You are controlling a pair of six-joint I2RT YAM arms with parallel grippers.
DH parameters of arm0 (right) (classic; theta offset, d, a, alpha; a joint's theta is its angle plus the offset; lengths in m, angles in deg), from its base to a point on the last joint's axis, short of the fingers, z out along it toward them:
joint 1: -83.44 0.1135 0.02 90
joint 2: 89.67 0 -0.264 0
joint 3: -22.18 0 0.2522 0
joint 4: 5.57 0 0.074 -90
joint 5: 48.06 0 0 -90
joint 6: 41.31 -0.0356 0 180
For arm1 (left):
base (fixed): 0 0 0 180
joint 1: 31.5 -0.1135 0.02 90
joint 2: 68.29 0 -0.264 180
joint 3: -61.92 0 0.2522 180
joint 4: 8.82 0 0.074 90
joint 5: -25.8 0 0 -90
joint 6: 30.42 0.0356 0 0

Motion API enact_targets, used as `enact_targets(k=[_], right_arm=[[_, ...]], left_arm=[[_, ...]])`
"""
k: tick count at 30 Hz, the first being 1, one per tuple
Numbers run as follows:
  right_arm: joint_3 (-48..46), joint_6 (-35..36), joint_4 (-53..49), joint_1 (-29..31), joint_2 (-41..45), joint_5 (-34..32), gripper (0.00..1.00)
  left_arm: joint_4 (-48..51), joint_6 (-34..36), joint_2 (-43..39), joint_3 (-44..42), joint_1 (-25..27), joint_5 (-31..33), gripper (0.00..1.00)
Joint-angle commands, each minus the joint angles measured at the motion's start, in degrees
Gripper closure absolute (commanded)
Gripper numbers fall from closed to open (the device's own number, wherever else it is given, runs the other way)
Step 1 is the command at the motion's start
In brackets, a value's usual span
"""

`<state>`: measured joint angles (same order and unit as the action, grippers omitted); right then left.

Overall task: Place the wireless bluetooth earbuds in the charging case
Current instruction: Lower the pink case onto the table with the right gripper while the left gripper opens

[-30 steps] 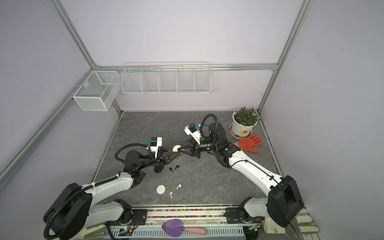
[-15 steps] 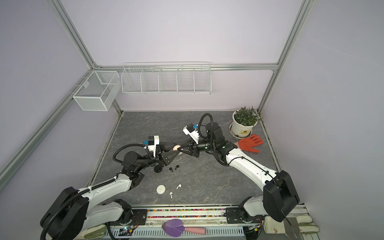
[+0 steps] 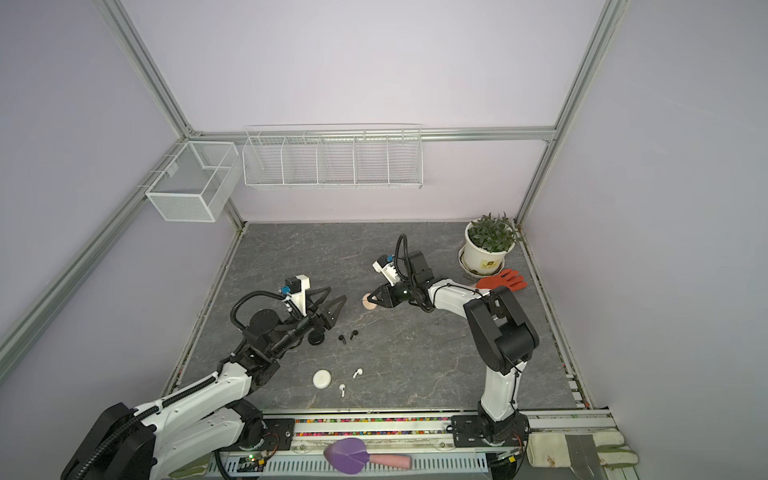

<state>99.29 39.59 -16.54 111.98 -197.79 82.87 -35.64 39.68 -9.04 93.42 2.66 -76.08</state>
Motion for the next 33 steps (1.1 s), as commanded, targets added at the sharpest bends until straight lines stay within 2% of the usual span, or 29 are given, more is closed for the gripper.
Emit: enact_targets(k=[1, 6, 15, 28, 33], right_arm=[[2.75, -0.52, -0.32, -1.11, -2.76, -1.29, 0.77], [4.37, -0.48, -0.91, -2.32, -6.43, -1.3, 0.77], [5.9, -1.18, -1.12, -4.21, -9.12, -1.23, 0.71], [6.99, -1.68, -5.15, -5.35, -9.53, -3.37, 0.5], [8.55, -0.18, -10.46, -5.38, -7.84, -7.18, 0.46]], left_arm=[[-2.45, -3.3, 2.43, 0.46, -0.05, 2.23, 0.29], [-5.73, -3.74, 4.65, -0.14, -0.05, 1.69, 0.29], [-4.31, -2.6, 3.33, -0.25, -0.03, 2.1, 0.29], [-3.13, -1.64, 2.31, -0.51, -0.04, 3.31, 0.29], [-2.44, -1.96, 1.86, -0.86, -0.04, 3.73, 0.28]])
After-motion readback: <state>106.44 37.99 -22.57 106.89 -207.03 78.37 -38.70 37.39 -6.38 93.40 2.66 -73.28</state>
